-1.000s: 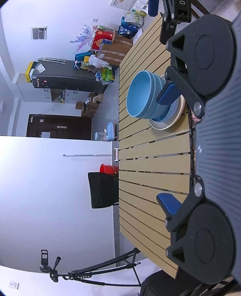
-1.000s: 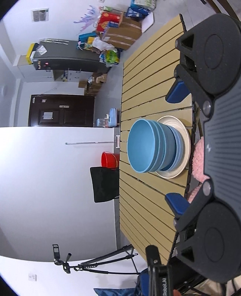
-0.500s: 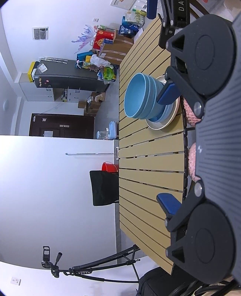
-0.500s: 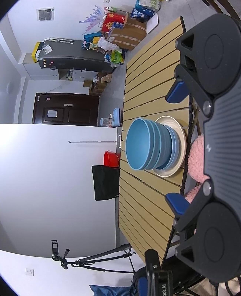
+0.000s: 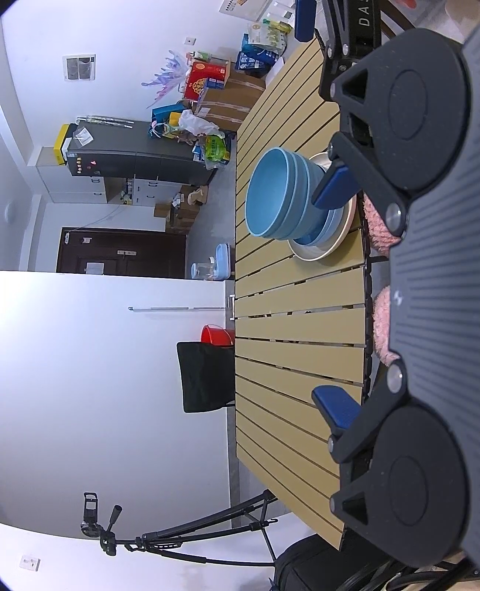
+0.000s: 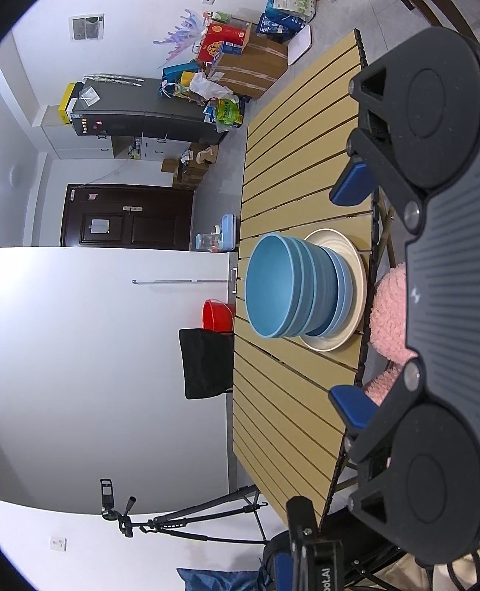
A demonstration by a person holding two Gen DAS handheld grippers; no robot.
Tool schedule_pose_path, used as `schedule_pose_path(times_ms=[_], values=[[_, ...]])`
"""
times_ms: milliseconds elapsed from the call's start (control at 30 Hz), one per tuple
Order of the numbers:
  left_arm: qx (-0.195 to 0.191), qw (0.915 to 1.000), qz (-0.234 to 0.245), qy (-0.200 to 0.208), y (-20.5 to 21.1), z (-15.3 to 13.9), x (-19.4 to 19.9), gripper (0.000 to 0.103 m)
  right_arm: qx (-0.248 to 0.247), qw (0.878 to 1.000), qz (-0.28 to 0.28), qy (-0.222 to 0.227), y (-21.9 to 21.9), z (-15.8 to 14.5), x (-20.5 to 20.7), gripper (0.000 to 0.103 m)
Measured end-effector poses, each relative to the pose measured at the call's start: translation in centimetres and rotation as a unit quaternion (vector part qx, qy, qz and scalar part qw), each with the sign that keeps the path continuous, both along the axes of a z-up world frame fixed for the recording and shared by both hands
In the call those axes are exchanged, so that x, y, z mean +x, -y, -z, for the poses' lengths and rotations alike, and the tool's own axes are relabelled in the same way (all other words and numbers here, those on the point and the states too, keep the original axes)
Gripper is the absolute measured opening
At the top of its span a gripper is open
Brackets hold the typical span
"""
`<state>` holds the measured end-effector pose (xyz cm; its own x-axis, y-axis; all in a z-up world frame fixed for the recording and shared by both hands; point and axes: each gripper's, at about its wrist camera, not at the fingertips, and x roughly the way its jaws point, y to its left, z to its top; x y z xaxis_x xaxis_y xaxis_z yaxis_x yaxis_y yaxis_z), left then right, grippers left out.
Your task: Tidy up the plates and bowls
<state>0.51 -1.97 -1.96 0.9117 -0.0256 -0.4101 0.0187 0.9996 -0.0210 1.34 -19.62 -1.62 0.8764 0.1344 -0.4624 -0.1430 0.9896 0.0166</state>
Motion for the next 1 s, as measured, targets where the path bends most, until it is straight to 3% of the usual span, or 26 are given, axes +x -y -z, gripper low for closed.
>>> schedule_pose_path(times_ms=[1000], values=[[-0.007,0.9999,0.004,0.006,-0.05,-0.37,-0.34,0.103,0.0,1.0,-0.006,-0.001,-0.24,-0.09,0.16,0.103]])
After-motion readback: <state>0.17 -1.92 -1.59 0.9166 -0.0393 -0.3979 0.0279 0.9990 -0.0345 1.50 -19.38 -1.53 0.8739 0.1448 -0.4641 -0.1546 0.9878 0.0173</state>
